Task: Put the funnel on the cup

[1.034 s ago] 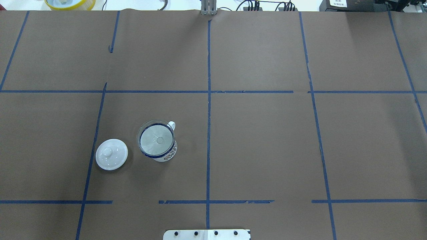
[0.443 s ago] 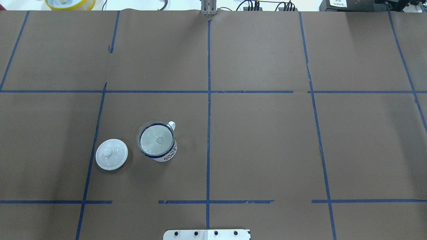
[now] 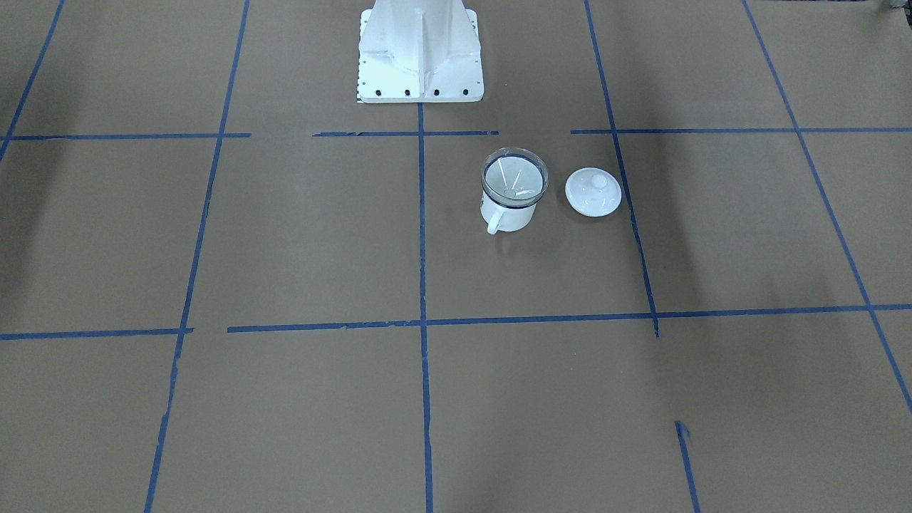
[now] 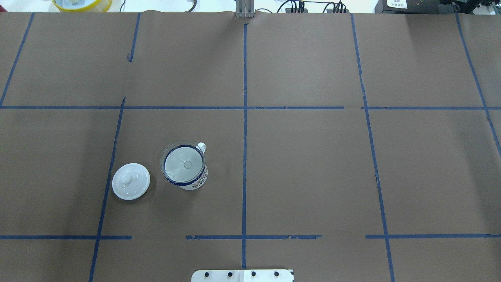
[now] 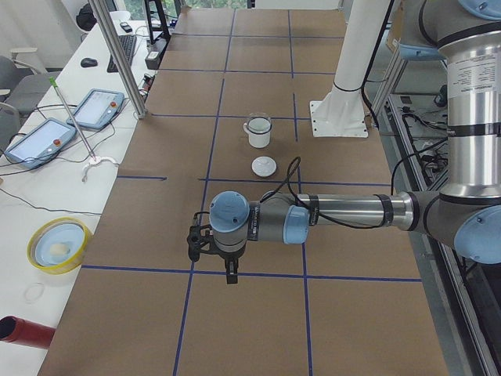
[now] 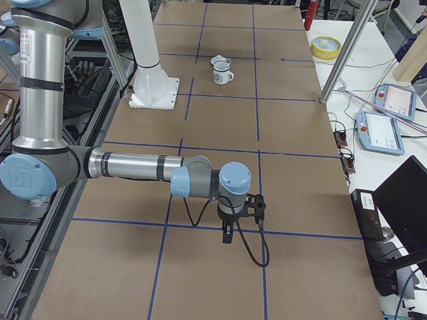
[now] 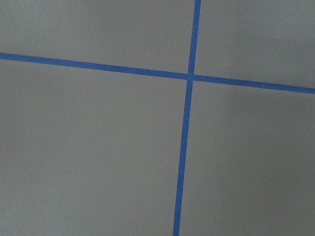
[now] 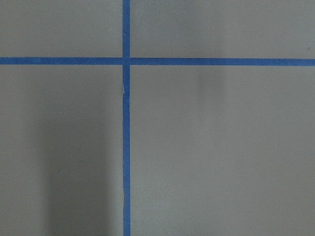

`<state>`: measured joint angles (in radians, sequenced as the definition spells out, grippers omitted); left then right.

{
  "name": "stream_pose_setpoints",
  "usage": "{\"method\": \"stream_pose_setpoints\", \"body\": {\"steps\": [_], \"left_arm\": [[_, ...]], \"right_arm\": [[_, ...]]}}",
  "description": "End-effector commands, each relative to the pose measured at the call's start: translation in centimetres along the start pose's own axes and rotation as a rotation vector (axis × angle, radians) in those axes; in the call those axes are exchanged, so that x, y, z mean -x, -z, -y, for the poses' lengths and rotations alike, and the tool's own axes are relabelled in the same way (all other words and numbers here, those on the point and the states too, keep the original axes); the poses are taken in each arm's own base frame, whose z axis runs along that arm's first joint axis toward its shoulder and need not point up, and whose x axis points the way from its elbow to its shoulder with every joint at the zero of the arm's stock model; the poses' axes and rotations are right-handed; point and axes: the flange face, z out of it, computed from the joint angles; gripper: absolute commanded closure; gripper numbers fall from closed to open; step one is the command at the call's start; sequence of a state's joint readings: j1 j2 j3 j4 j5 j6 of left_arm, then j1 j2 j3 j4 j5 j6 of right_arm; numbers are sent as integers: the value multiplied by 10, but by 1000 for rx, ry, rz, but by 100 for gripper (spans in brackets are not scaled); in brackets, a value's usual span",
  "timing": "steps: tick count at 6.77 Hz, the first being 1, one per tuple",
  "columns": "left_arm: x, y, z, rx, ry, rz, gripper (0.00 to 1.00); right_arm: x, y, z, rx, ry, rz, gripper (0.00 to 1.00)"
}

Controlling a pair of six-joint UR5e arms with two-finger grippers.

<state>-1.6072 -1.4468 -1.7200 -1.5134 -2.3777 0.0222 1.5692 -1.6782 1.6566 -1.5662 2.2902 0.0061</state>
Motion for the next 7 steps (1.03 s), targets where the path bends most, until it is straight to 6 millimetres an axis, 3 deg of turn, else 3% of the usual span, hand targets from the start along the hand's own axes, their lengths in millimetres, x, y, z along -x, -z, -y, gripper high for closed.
{"method": "stream_pose_setpoints", "body": {"steps": [1,2,7], "left_arm": [[-8,15,8,22,-51,38,0],[-6,11,13,28,-136,32,0],[-12,16,25,14,-144,23,0]], "right_arm": [[0,-1,0,1,-1,0,0],[0,-1,0,1,-1,0,0],[0,-1,0,1,-1,0,0]]}}
